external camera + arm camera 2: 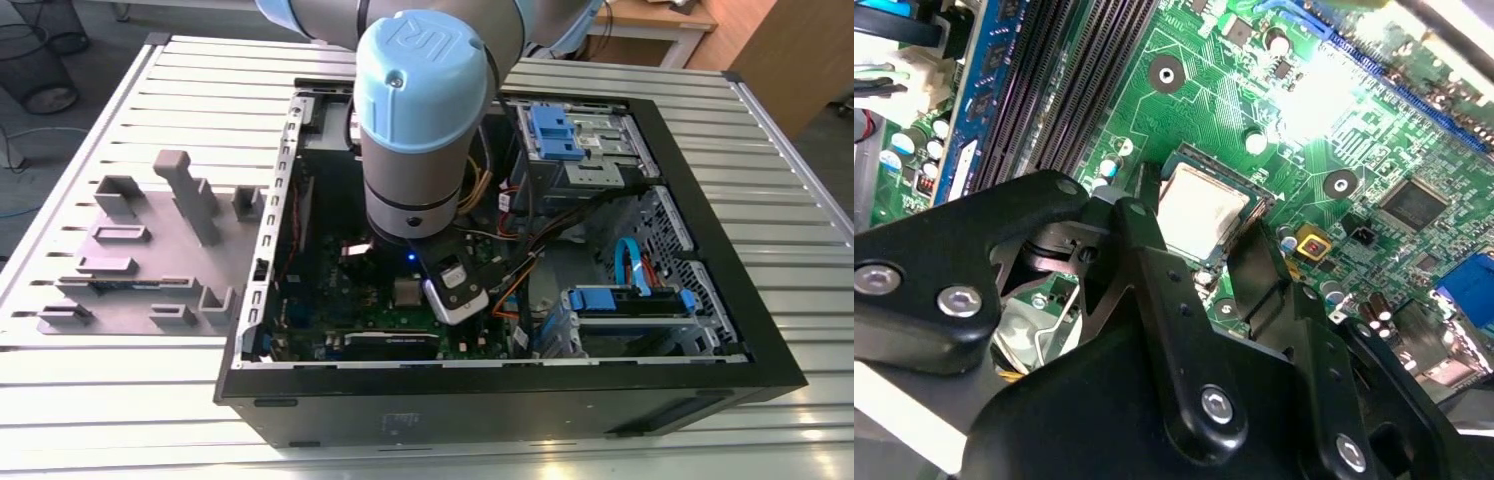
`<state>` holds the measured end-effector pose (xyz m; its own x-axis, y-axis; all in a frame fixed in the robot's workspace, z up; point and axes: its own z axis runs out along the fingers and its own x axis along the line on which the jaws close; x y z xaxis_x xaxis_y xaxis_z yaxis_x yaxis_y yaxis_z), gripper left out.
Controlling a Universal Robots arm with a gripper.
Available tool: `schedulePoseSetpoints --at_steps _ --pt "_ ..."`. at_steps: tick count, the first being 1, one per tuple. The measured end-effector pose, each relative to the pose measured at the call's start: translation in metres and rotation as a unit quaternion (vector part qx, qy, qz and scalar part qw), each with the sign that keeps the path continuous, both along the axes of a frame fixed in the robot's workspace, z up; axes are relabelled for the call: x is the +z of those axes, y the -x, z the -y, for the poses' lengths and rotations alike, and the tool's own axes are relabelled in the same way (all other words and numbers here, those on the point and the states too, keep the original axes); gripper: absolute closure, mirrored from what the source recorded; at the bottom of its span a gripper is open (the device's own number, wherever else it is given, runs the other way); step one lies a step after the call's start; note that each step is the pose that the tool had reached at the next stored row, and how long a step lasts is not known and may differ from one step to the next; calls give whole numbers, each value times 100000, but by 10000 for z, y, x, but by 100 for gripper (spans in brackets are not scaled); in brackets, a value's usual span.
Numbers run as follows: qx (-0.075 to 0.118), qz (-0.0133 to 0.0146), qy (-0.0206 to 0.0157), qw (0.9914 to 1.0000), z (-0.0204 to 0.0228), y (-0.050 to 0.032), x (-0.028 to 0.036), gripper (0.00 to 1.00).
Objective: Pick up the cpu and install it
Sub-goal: 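Place the cpu into insertion slot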
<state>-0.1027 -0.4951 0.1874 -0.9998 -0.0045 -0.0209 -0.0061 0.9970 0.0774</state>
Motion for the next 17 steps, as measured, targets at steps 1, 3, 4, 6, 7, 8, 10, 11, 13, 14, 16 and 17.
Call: schedulePoseSetpoints --at_steps 1,3,4,6,7,8,10,11,13,14,16,17 --pt "-3 3 -2 100000 0 0 -1 46" --pt "-2 4 -5 100000 0 0 -1 46" --pt "0 9 -20 100000 0 0 4 46" --pt "-3 21 -43 100000 -1 -1 11 46" --pt "-2 21 -43 100000 -1 0 11 46" --pt "-3 8 -16 100000 0 0 16 46" --pt "-3 7 -11 100000 -1 0 21 46" --pt "-3 13 -22 100000 -1 0 21 46" --pt "-2 13 -20 100000 0 0 22 46" --pt "-2 8 -13 100000 0 0 22 46" --pt "0 7 -12 100000 0 -1 23 46" --pt "-3 6 -12 100000 0 0 23 46"
